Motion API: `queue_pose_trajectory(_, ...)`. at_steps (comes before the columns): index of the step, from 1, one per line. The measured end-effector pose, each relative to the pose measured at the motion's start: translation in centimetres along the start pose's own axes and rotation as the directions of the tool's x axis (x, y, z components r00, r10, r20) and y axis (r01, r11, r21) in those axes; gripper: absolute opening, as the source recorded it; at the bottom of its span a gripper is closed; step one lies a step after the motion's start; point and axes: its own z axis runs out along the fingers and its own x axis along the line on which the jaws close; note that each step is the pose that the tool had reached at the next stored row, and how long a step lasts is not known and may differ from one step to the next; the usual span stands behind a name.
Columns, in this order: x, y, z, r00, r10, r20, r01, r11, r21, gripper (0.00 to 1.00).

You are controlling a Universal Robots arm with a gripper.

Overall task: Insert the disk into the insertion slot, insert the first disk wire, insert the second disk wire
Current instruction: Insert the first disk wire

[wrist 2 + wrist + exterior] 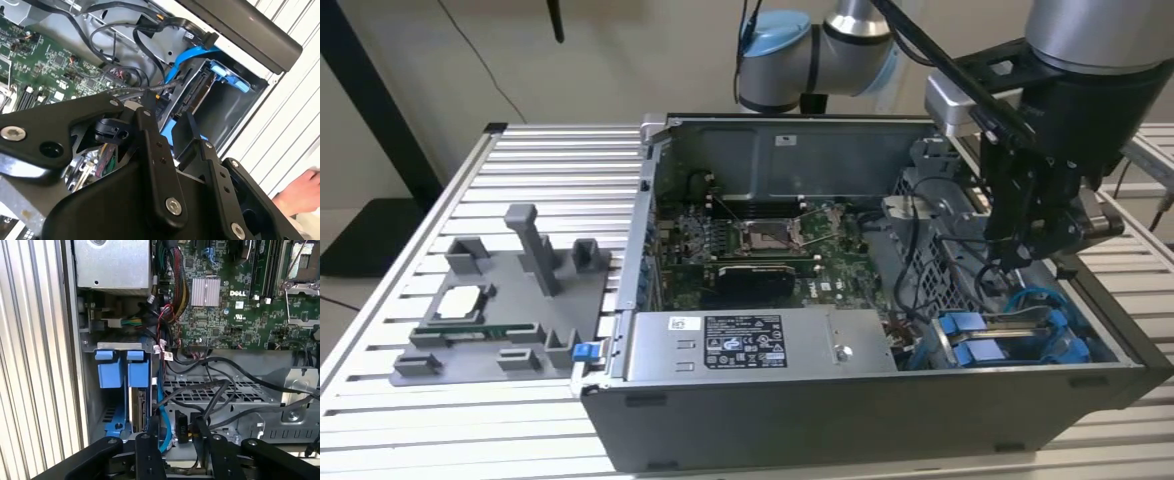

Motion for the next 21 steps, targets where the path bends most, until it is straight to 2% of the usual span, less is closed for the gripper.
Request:
queue_pose_trajectory(16, -0.24, 0.21, 0.00, 1.0000, 0.000, -0.0003, 0.000, 1.0000, 0.0001, 1.00)
queue_pose_trajectory(17, -0.24, 0.21, -0.01, 1.0000, 0.000, -0.0003, 0.000, 1.0000, 0.0000, 0.00)
queue_pose_trajectory(21, -0.25, 0.21, 0.00, 1.0000, 0.000, -0.0004, 0.000, 1.0000, 0.0001, 0.00)
